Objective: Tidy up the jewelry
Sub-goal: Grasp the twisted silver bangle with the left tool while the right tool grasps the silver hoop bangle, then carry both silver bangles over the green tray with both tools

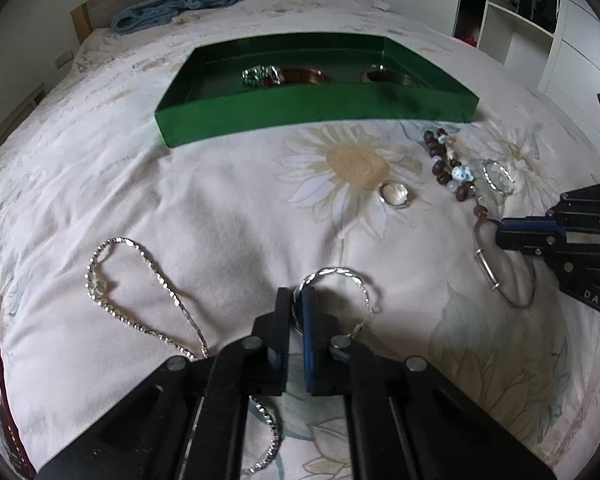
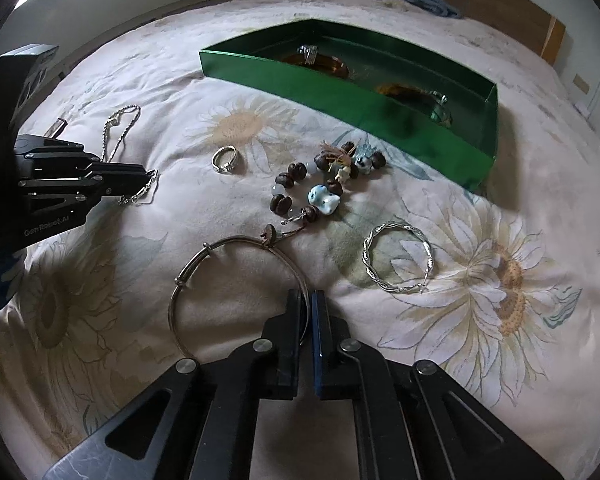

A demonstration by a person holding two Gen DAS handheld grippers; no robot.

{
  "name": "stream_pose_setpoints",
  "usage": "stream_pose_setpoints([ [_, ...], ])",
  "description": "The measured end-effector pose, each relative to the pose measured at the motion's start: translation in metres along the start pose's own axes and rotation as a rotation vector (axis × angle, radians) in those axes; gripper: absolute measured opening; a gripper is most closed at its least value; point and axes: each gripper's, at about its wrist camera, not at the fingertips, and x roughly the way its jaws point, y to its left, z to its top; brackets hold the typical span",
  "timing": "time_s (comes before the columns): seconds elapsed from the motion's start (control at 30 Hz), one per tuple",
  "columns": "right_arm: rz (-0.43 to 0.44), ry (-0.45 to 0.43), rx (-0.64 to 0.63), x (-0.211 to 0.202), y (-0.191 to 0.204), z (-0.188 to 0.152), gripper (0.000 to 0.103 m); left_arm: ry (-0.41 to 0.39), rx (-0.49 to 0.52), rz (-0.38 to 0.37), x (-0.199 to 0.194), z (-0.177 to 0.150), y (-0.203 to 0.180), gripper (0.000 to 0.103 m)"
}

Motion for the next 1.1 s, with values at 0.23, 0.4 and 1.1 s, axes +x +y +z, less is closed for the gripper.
stream_pose_setpoints([
  [0.23,-0.039,-0.074,-0.002,-0.022,0.003,-0.006,0.004,-0.055,-0.023,-0.004,-0.018,0.0,-0.002,0.004],
  [0.4,-0.053,-0.114,0.008,-0.042,0.003,-0.009,0.004,-0.085,-0.031,-0.004,-0.035,-0.001,-0.004,0.004],
  [1.1,-0.117,-0.272,0.014,-0.123,0.006,-0.012,0.005,-0.229,-0.031,0.011,-0.11,0.005,-0.011,0.004],
])
